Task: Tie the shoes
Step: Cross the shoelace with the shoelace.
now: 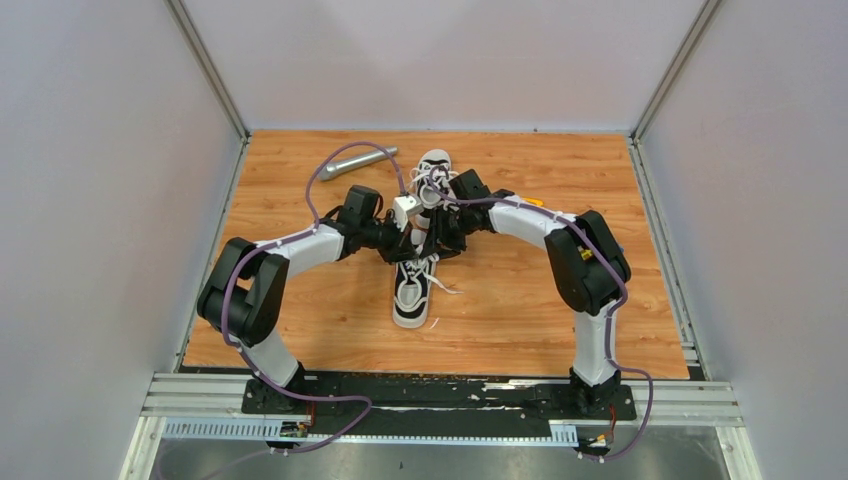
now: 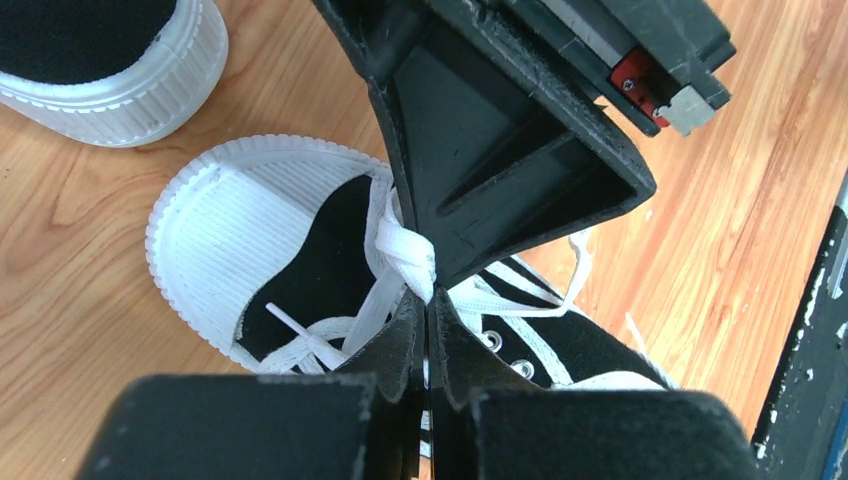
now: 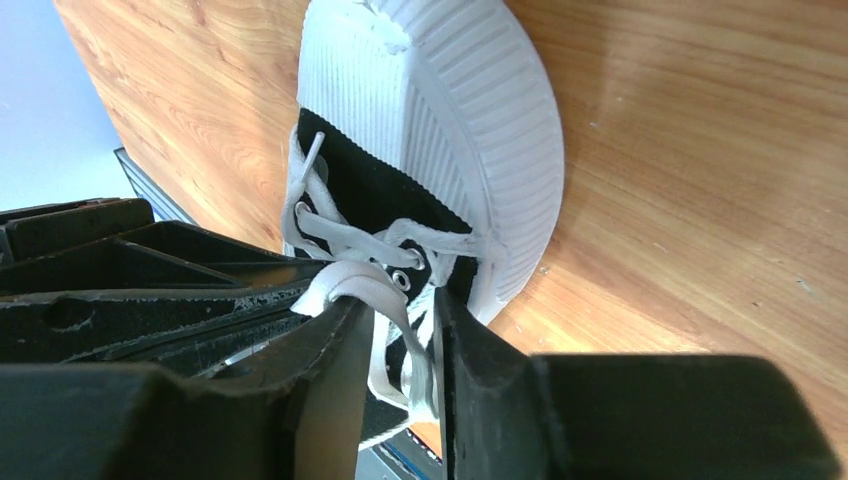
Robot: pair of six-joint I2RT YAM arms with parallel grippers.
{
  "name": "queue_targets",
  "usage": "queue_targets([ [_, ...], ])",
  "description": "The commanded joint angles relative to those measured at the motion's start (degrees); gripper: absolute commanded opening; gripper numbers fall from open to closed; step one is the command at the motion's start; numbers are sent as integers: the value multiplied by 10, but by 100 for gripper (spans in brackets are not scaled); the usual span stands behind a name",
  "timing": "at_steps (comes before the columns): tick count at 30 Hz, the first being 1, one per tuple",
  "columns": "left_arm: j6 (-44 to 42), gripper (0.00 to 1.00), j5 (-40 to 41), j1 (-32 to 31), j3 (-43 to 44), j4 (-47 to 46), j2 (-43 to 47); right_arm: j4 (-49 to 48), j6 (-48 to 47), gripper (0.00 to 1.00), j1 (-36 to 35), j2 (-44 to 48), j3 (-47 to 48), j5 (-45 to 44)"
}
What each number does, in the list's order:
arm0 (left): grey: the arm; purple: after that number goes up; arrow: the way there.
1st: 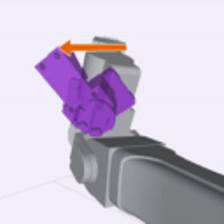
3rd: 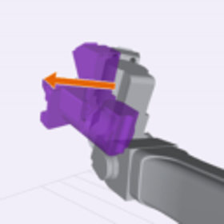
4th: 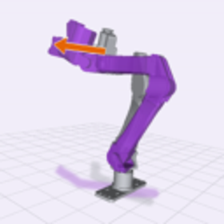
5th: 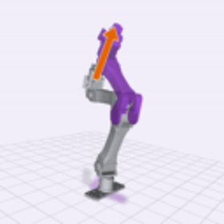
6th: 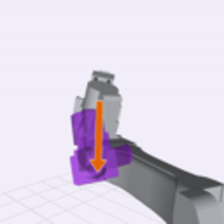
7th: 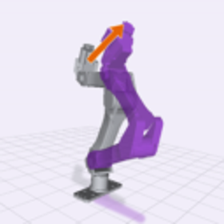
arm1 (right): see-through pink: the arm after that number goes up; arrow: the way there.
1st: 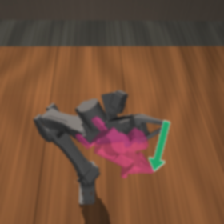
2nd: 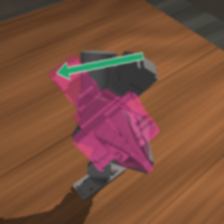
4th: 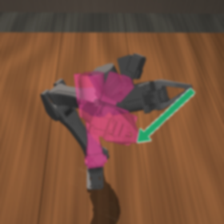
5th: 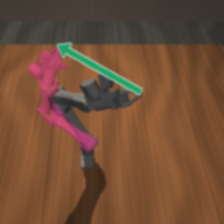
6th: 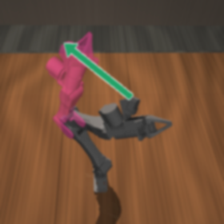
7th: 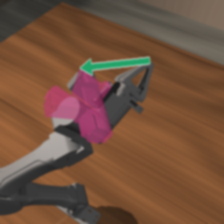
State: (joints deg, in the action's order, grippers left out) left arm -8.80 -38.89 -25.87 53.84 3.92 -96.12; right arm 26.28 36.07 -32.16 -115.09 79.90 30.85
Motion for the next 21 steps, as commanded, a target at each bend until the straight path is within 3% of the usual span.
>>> queue_targets([
  [1, 15, 0, 7, -2, -4, -36, -1, -8, 3, 34, 4, 12, -9, -2],
  [10, 22, 0, 5, -2, 6, -58, -13, -30, -43, 38, 5, 24, -21, 34],
  [17, 25, 0, 0, -2, 17, -63, -29, -28, -133, 44, 19, 26, -3, 78],
  [21, 23, 0, -1, -2, 25, -61, -34, 11, -181, 57, 33, 29, 10, 62],
])
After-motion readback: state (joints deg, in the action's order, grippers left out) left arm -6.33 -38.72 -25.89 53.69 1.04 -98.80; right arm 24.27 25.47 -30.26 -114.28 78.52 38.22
